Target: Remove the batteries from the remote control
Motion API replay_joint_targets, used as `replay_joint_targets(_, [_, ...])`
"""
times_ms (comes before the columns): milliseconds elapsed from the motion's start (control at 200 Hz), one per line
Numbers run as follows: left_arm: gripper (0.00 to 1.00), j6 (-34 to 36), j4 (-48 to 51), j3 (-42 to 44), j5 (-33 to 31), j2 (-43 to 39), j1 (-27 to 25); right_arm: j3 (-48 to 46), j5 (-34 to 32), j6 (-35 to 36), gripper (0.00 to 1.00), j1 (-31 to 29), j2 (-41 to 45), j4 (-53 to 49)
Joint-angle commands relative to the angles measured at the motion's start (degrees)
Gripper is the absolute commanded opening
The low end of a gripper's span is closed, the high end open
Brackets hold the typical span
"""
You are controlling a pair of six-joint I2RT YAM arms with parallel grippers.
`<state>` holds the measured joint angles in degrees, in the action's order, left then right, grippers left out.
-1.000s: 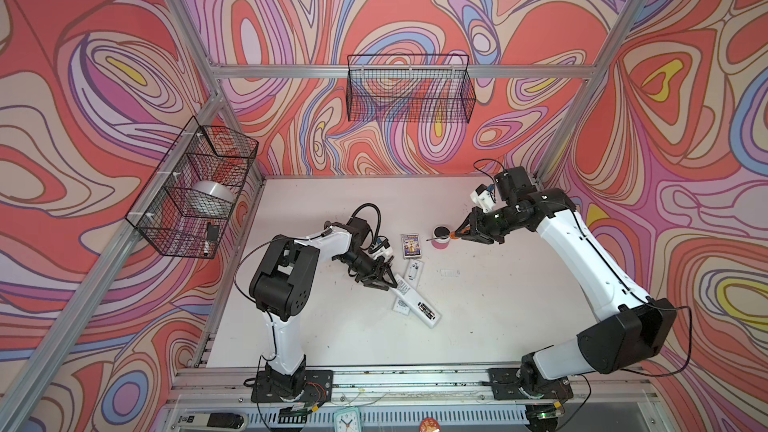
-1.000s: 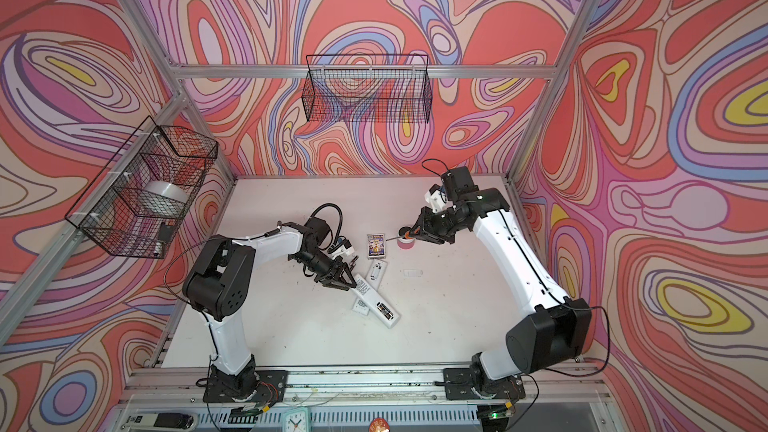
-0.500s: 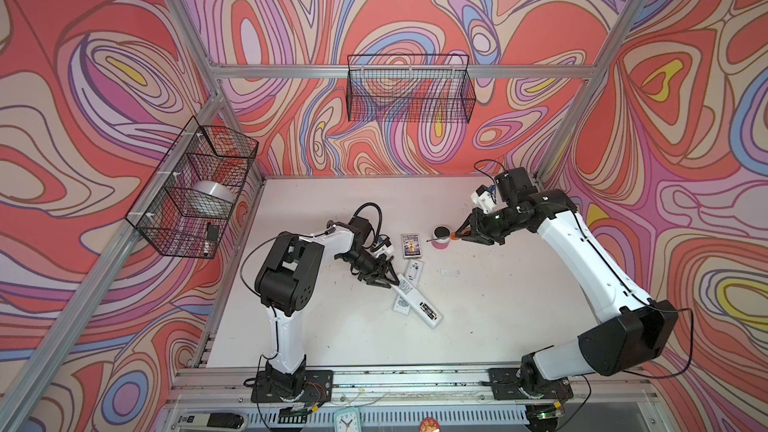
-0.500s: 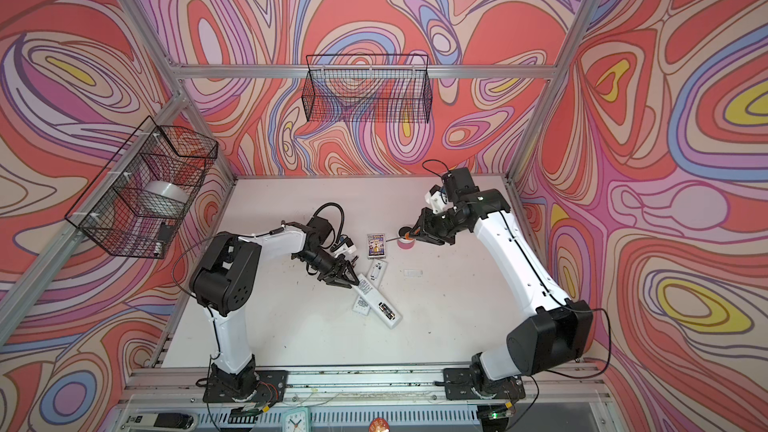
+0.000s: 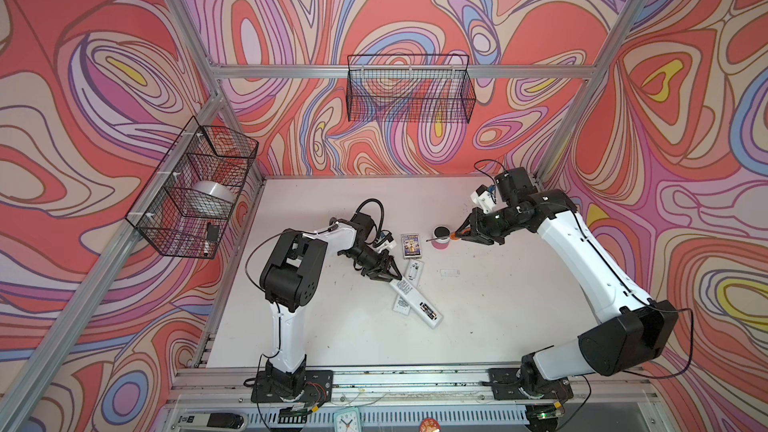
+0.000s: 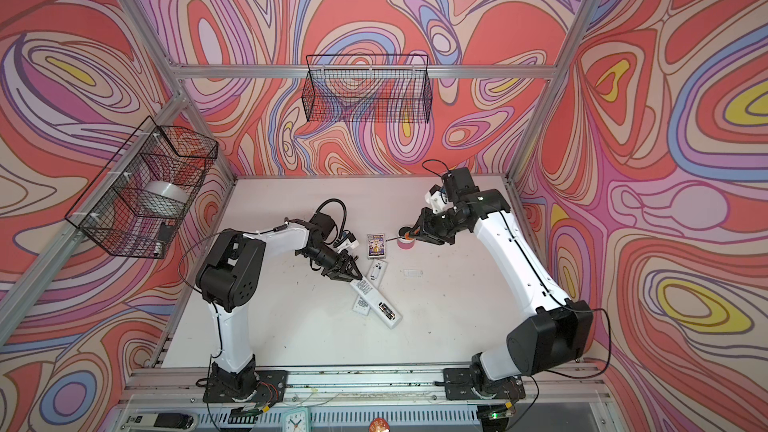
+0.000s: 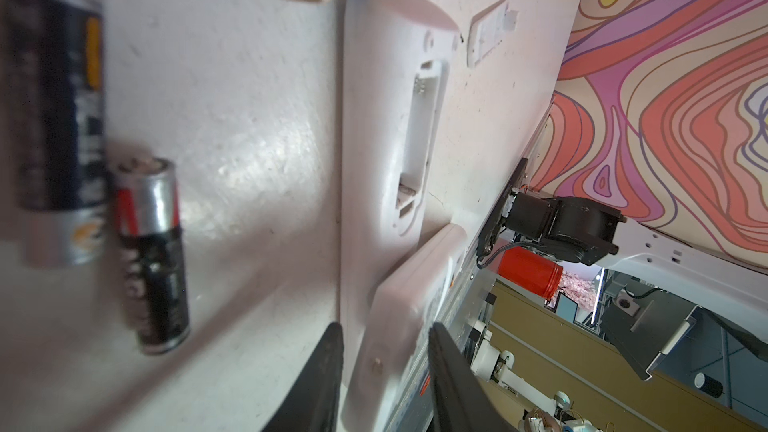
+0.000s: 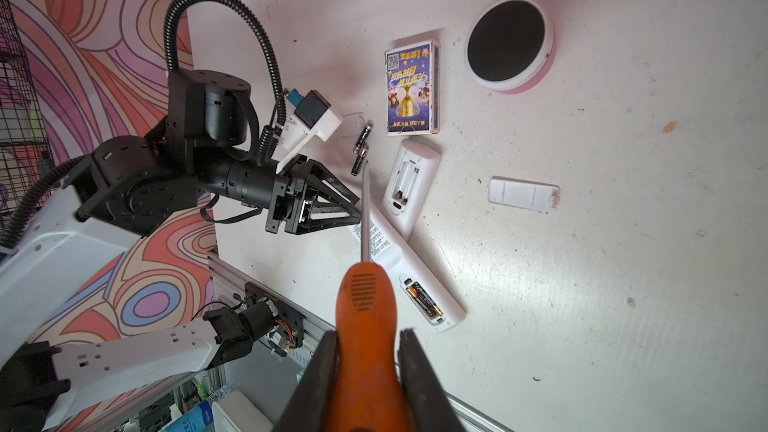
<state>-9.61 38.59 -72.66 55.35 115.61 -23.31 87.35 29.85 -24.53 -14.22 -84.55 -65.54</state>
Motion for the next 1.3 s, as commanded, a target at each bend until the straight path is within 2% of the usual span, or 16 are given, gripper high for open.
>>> replay_joint_targets(0, [0.36, 1.9, 2.1, -0.5, 0.4, 0.9, -0.3, 0.3, 0.7, -0.4, 0.07, 0.2, 0.7, 1.6])
replay_joint_targets(240, [0.25, 1.2, 2.0, 0.2, 0.9, 1.2, -0.4, 0.5, 0.9, -0.6, 0.07, 0.2, 0.4, 1.8])
replay_joint_targets(426, [0.12, 0.6, 2.2, 1.4, 1.4, 0.0, -0.3, 1.1, 0.7, -0.4, 0.07, 0.2, 0.3, 1.4])
replay_joint_targets(536, [0.08, -0.2, 2.7, 1.9, 1.1, -1.5, -0.3, 1.5, 0.2, 0.1, 0.07, 0.2, 0.7, 0.9])
replay_joint_targets(836, [0.06, -8.0, -0.1, 2.0, -0.8, -7.9, -0.4, 1.6, -2.4, 1.2, 0.08, 0.2, 2.1, -0.7])
replay_joint_targets(1127, [0.06, -20.8, -13.6, 4.3, -5.7, -15.0, -0.8, -1.7, -2.7, 1.2, 0.08, 0.2, 3.4, -0.4])
replay_joint_targets(1292, [0.08, -21.6, -18.2, 7.1, -9.5, -17.4, -2.2, -3.2, -2.7, 1.6, 0.08, 0.2, 3.9, 0.4])
